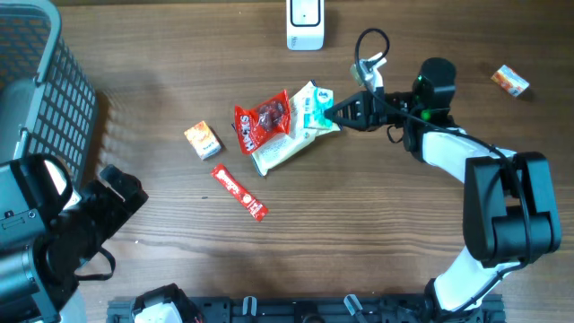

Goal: Scan the item barcode
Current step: 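Carry the teal Kleenex pack up toward the white scanner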

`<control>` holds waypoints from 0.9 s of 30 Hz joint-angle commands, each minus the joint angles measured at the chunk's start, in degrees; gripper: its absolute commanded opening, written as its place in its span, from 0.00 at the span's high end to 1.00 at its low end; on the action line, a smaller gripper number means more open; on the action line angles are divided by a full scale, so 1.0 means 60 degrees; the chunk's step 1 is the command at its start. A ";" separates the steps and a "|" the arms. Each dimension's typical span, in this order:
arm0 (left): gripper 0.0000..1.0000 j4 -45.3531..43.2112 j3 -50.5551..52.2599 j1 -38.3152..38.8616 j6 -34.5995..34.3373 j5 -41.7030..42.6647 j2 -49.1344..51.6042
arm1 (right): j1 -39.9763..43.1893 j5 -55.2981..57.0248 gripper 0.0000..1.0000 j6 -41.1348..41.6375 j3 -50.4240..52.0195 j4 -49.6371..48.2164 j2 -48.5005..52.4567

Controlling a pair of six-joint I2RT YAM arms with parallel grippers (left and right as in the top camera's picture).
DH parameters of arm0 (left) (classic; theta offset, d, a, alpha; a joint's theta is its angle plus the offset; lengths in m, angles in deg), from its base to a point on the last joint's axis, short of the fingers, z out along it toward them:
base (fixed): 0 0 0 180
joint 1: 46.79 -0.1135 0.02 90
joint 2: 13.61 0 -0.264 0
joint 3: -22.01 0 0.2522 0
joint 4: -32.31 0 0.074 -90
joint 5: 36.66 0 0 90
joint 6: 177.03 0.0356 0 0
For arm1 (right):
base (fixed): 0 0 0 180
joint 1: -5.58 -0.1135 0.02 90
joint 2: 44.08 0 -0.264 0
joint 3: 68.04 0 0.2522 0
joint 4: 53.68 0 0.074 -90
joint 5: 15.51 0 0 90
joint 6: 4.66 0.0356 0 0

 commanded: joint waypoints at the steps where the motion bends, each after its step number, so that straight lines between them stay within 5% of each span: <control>1: 0.00 -0.0022 0.0007 -0.0044 -0.0127 -0.0095 -0.0004 | 0.0266 -0.0605 0.96 0.1417 -0.0011 -0.0138 0.0168; 27: 0.00 -0.0022 0.0007 -0.0044 -0.0127 -0.0095 -0.0004 | 0.0441 -0.0608 0.96 0.0987 -0.0011 -0.1494 0.0208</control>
